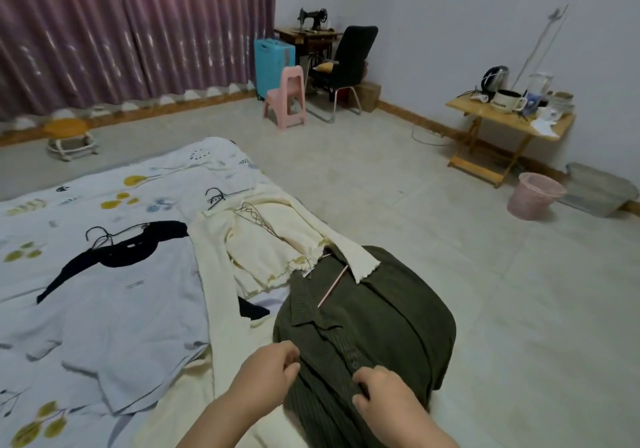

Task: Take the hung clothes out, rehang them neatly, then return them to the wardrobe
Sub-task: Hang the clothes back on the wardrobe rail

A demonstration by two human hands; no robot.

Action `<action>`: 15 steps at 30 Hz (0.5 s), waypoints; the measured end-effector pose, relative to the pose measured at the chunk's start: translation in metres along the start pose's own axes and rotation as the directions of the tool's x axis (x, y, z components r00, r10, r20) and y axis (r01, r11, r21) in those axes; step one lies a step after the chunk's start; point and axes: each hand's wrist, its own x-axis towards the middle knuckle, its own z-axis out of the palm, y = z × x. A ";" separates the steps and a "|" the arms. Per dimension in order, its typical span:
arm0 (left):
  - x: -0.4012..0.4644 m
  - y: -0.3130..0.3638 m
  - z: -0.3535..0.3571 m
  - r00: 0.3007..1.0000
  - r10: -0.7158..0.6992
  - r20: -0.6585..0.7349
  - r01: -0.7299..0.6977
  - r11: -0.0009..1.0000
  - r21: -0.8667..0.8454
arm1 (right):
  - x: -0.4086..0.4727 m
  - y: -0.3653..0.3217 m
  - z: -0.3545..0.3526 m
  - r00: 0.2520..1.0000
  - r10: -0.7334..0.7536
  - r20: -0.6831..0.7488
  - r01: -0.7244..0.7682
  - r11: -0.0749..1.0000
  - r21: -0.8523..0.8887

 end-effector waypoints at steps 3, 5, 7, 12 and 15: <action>0.050 -0.010 0.007 0.999 -0.050 -0.003 0.050 0.999 0.007 | 0.060 0.003 -0.008 0.999 -0.046 0.011 0.046 0.999 -0.006; 0.083 -0.018 0.015 0.995 -0.097 -0.003 0.097 0.995 0.007 | 0.104 0.006 -0.010 0.997 -0.075 0.029 0.075 0.997 -0.015; 0.117 -0.027 0.026 0.989 -0.143 -0.024 0.143 0.990 -0.007 | 0.151 0.008 -0.010 0.992 -0.122 0.044 0.124 0.991 -0.045; 0.192 -0.043 0.061 0.950 -0.295 -0.106 0.287 0.954 -0.087 | 0.262 0.017 -0.002 0.971 -0.222 0.092 0.231 0.968 -0.102; 0.232 -0.051 0.084 0.913 -0.364 -0.184 0.341 0.929 -0.145 | 0.315 0.026 0.013 0.964 -0.243 0.108 0.257 0.955 -0.147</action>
